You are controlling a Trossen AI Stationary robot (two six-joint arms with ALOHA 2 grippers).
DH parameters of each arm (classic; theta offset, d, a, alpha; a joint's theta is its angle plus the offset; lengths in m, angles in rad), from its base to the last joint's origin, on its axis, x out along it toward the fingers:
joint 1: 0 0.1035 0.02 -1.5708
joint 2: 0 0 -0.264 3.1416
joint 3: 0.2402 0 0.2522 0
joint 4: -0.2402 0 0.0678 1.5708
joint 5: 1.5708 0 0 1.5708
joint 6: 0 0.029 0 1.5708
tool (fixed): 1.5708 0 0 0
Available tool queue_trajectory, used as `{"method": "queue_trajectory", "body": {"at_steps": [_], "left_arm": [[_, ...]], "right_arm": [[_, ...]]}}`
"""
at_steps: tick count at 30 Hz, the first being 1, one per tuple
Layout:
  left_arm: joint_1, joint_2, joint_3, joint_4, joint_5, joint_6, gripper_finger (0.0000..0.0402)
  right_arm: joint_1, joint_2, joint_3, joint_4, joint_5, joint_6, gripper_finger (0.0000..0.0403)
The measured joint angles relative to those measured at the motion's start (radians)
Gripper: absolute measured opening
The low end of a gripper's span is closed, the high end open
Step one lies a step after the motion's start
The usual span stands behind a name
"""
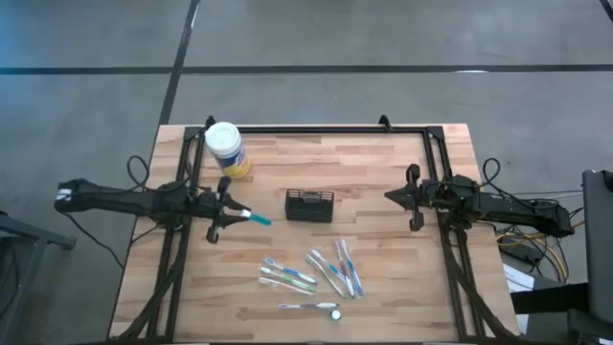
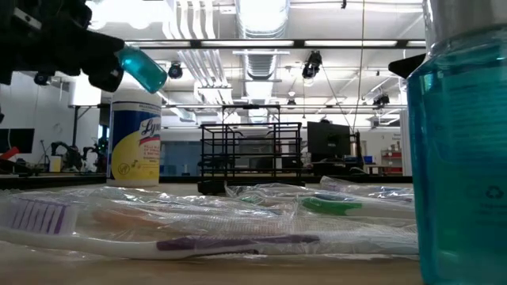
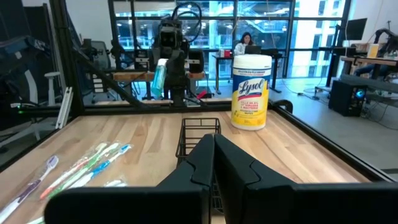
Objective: Pick & Place toothbrushing station
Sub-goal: Put the top mouthwash into the mesh organizer
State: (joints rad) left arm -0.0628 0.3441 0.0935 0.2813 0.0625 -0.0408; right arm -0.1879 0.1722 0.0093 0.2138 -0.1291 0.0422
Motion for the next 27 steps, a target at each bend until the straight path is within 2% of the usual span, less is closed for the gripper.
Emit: {"method": "queue_trajectory", "body": {"at_steps": [10, 21, 24, 27], "left_arm": [[0.003, -0.080, -0.081, 0.009, -0.019, 0.009, 0.0101], [0.004, -0.117, -0.085, 0.012, -0.019, 0.016, 0.0101], [0.004, -0.113, -0.066, 0.003, -0.038, 0.002, 0.0101], [0.004, -0.094, 0.021, -0.020, -0.060, 0.015, 0.0101]], "right_arm": [[0.000, 0.000, 0.000, 0.000, 0.000, 0.002, 0.0008], [0.000, 0.000, 0.000, 0.000, -0.002, -0.001, 0.0008], [0.000, 0.000, 0.000, 0.000, -0.002, -0.001, 0.0008], [0.000, 0.000, 0.000, 0.000, -0.001, 0.000, 0.0008]]}}
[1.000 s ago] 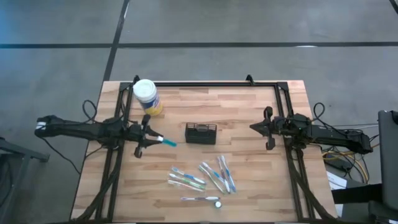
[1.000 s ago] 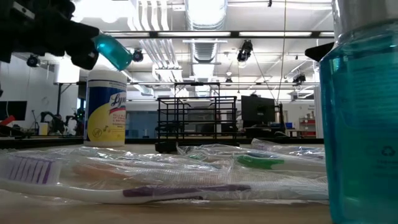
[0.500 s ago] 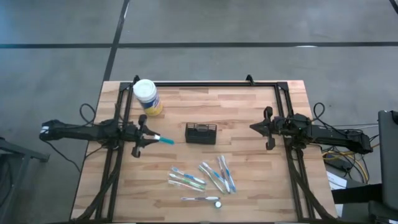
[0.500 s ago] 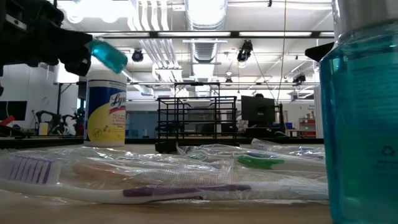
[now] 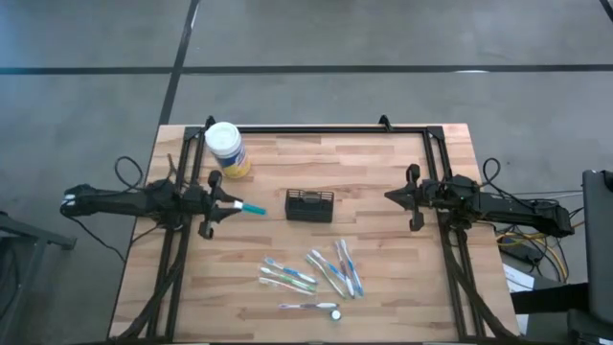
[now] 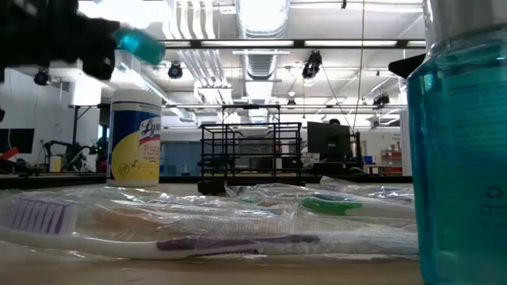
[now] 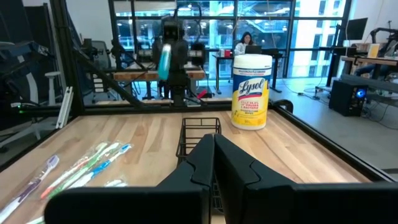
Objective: Pick & Place toothbrushing station
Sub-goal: Put the top mouthwash into the mesh organizer
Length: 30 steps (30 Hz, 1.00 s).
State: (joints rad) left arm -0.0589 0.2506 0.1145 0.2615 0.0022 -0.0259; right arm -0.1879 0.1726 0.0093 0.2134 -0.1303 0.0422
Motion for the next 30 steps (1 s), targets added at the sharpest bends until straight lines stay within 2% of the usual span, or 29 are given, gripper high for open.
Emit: {"method": "queue_trajectory", "body": {"at_steps": [6, 13, 21, 24, 30], "left_arm": [[0.000, 0.146, 0.275, -0.183, -0.108, 0.076, 0.0101], [0.000, 0.500, 0.601, -0.343, -0.239, 0.023, 0.0101], [-0.001, 0.920, 0.894, -0.566, -0.229, 0.001, 0.0101], [-0.001, 1.036, 1.005, -0.589, -0.224, 0.016, 0.0101], [0.002, 1.210, 1.124, -0.674, -0.222, 0.053, 0.0101]], "right_arm": [[0.000, 0.000, 0.000, 0.000, 0.000, 0.000, 0.0008], [0.000, 0.000, 0.000, 0.000, 0.000, -0.005, 0.0008], [0.000, 0.000, 0.000, 0.000, 0.001, -0.016, 0.0008], [0.000, 0.000, 0.000, 0.000, 0.001, -0.016, 0.0008], [0.000, 0.000, 0.000, 0.000, 0.001, -0.017, 0.0008]]}}
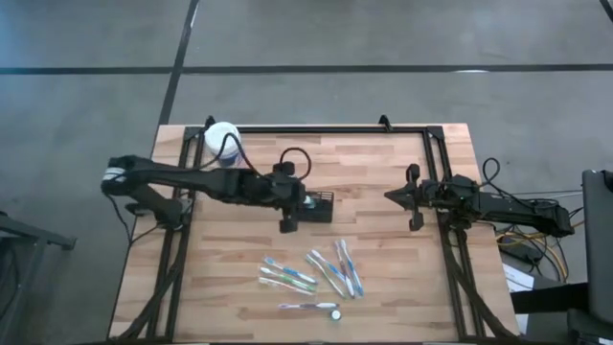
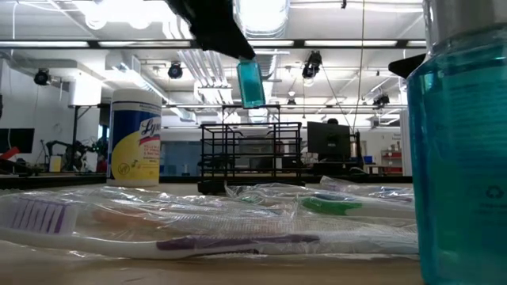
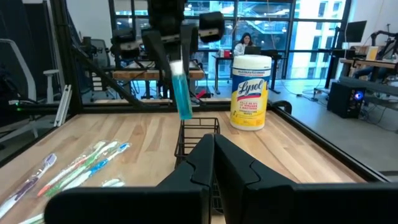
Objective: Pick & Place toothbrushing station
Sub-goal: Put the top mouthwash into the mesh organizer
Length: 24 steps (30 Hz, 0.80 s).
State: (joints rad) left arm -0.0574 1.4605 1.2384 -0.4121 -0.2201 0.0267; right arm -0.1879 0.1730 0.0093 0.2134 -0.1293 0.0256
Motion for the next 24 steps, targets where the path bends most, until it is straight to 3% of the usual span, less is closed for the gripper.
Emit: {"method": "queue_trajectory", "body": {"at_steps": [9, 24], "left_arm": [[0.033, 0.078, 0.047, -0.034, 0.001, 0.017, 0.0101], [0.081, 0.071, -0.099, 0.066, 0.088, 0.002, 0.0101]], "right_arm": [[0.000, 0.000, 0.000, 0.000, -0.001, -0.004, 0.0008], [0.000, 0.000, 0.000, 0.000, -0.002, -0.009, 0.0008]]}}
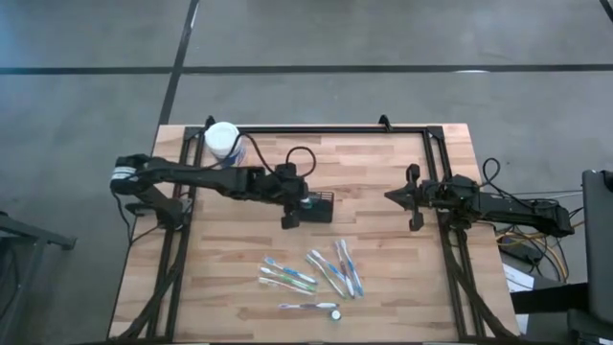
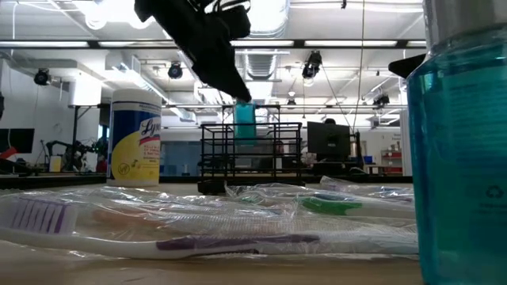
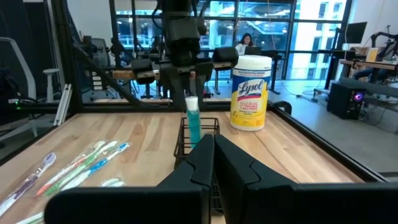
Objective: Pick & Place toothbrushing station
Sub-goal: Put the top mouthwash into the mesh organizer
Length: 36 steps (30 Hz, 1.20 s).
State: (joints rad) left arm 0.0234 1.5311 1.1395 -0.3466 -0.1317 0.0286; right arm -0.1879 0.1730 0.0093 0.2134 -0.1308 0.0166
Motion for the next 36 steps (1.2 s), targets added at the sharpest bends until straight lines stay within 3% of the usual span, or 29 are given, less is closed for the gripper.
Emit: {"method": "queue_trajectory", "body": {"at_steps": [36], "left_arm": [[0.008, 0.041, -0.112, 0.145, 0.072, -0.001, 0.0101]], "right_arm": [[0.000, 0.000, 0.000, 0.002, 0.001, -0.002, 0.0008]]}}
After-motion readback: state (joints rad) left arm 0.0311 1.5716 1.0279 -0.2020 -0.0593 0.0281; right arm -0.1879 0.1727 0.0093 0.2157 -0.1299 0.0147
